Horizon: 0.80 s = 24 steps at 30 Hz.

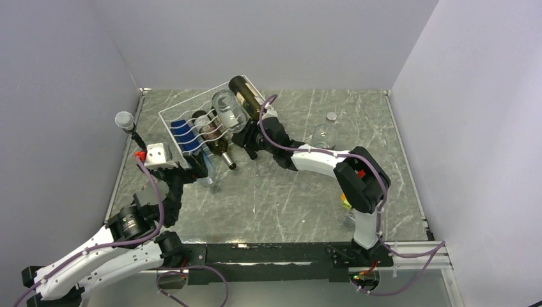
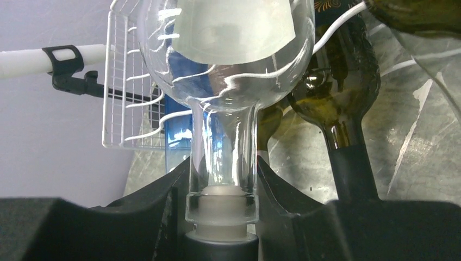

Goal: Put the wine bottle on the wine rack

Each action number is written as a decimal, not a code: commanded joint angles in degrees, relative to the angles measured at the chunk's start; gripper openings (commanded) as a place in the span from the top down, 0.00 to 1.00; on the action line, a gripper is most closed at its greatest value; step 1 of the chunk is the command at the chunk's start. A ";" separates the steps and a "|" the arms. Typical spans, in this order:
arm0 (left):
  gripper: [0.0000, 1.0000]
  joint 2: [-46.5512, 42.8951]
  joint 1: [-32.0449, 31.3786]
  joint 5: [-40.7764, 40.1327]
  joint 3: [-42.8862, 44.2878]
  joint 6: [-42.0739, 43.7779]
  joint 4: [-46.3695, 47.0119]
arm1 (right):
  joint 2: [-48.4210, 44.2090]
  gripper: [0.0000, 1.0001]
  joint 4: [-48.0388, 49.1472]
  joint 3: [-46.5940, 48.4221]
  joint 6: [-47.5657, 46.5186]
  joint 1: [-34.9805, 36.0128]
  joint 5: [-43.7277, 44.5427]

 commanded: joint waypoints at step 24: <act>0.01 0.41 0.33 0.69 -0.58 0.09 1.70 | 13.38 1.00 -11.64 22.65 -5.01 -3.04 -7.68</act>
